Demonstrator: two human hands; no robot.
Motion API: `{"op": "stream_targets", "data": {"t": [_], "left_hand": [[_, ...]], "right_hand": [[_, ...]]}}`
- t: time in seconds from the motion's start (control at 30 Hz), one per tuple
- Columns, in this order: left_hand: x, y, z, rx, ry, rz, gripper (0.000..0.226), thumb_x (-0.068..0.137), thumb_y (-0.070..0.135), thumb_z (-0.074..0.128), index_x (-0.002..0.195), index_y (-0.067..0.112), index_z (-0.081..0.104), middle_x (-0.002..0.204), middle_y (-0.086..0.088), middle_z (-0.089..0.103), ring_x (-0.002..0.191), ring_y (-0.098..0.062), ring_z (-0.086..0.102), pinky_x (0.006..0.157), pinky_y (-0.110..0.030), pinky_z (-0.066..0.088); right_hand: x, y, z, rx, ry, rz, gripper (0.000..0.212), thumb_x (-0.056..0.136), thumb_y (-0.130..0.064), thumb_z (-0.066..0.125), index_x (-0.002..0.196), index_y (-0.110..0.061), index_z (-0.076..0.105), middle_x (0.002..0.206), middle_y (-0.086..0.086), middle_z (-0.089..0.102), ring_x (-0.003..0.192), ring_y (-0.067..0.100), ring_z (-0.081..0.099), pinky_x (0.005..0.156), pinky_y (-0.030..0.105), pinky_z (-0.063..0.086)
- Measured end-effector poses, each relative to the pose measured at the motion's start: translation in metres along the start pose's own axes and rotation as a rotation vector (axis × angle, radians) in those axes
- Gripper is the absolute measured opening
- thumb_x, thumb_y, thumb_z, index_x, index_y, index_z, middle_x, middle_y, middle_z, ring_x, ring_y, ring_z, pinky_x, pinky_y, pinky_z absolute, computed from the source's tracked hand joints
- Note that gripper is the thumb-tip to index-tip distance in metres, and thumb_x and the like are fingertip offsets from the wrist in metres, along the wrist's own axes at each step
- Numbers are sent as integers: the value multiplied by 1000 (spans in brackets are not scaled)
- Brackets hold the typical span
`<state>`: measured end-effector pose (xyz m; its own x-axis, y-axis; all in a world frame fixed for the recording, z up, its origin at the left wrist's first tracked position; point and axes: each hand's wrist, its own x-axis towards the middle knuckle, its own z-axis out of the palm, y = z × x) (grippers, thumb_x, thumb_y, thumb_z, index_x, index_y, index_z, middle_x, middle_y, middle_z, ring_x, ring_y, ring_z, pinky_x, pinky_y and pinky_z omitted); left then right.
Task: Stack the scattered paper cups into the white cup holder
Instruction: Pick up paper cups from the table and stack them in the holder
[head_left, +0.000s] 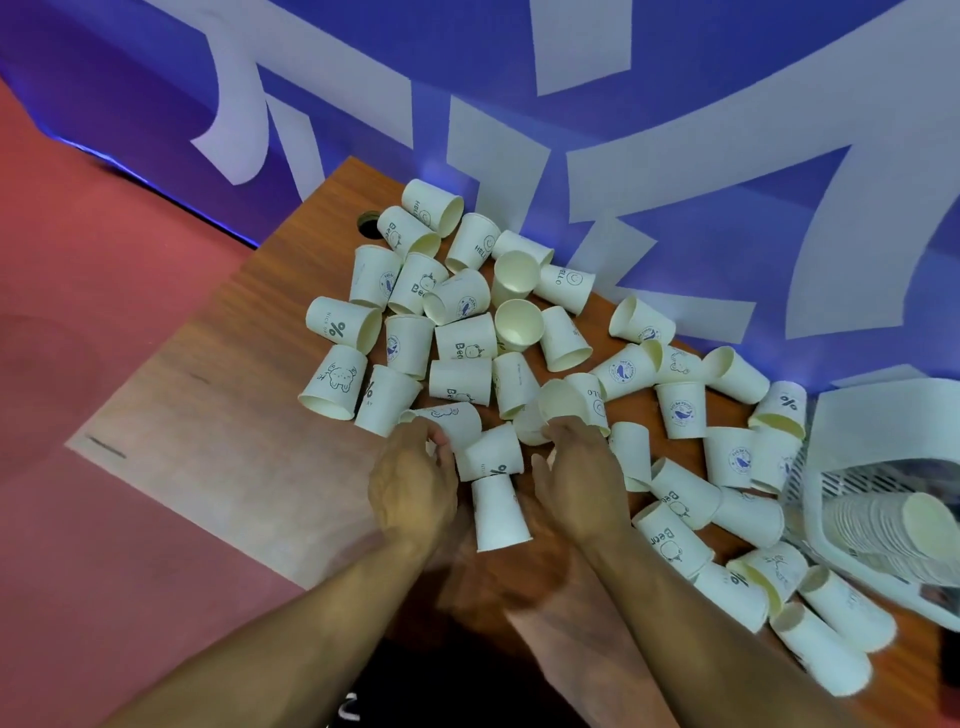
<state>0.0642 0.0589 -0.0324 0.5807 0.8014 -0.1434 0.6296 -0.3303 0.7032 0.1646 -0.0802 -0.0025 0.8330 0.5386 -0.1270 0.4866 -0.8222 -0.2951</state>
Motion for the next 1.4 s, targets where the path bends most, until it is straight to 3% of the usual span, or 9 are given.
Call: {"op": "stream_targets", "data": {"t": [0.2, 0.33, 0.47, 0.63, 0.77, 0.97, 1.07, 1.3, 1.4], "left_hand": [[-10, 27, 3, -60, 34, 132, 15, 88, 16, 65, 97, 21, 56, 86, 6, 62, 78, -19, 57, 63, -31, 38], [-26, 49, 8, -121, 10, 188, 32, 87, 24, 70, 110, 20, 49, 88, 8, 63, 74, -17, 58, 62, -33, 44], [-47, 72, 14, -78, 25, 270, 19, 86, 33, 71, 94, 21, 59, 76, 15, 56, 69, -14, 54, 59, -28, 35], [-88, 104, 31, -54, 22, 327, 15, 89, 39, 64, 85, 24, 64, 67, 8, 59, 67, -16, 54, 58, -33, 42], [-129, 141, 55, -47, 49, 454, 11, 89, 31, 68, 86, 20, 70, 68, 6, 59, 69, -21, 55, 60, -31, 39], [-184, 196, 108, -29, 36, 709, 28, 95, 31, 53, 75, 15, 64, 67, -1, 60, 64, -23, 53, 56, -30, 32], [-212, 225, 136, -43, 27, 770, 28, 95, 31, 50, 81, 14, 68, 71, -2, 64, 68, -23, 56, 59, -32, 39], [-255, 290, 183, -15, 14, 962, 14, 92, 25, 61, 90, 21, 74, 77, 3, 70, 68, -24, 60, 58, -32, 44], [-260, 308, 195, -15, 7, 999, 11, 91, 28, 63, 90, 25, 74, 75, 5, 69, 67, -22, 59, 56, -30, 43]], "right_hand": [[-14, 8, -27, 45, 256, 14, 10, 79, -10, 69, 87, -15, 68, 88, -2, 66, 82, 19, 59, 64, 29, 47], [-29, 27, -47, 118, 361, 41, 13, 79, -10, 70, 77, -19, 61, 73, -3, 61, 68, 17, 55, 54, 30, 45], [-47, 53, -61, 176, 378, 87, 14, 83, -19, 68, 92, -22, 58, 82, -2, 63, 77, 19, 58, 60, 35, 49], [-81, 97, -83, 249, 461, 45, 28, 82, -15, 69, 109, -21, 63, 99, -6, 68, 89, 19, 63, 71, 37, 52], [-115, 151, -106, 210, 538, 18, 20, 84, -12, 67, 104, -16, 68, 91, 1, 68, 81, 24, 61, 65, 37, 51], [-164, 237, -140, 164, 637, 79, 15, 84, -11, 68, 98, -17, 69, 84, 1, 65, 77, 25, 59, 58, 36, 48], [-183, 278, -154, 164, 681, 156, 15, 83, -12, 68, 96, -18, 69, 83, -1, 64, 77, 25, 59, 58, 35, 47], [-216, 354, -185, 194, 761, 260, 9, 84, -12, 69, 90, -18, 69, 77, -4, 62, 71, 21, 57, 60, 35, 48], [-217, 374, -192, 177, 814, 250, 10, 80, -7, 72, 84, -16, 69, 74, -2, 63, 69, 19, 56, 71, 34, 50]]}}
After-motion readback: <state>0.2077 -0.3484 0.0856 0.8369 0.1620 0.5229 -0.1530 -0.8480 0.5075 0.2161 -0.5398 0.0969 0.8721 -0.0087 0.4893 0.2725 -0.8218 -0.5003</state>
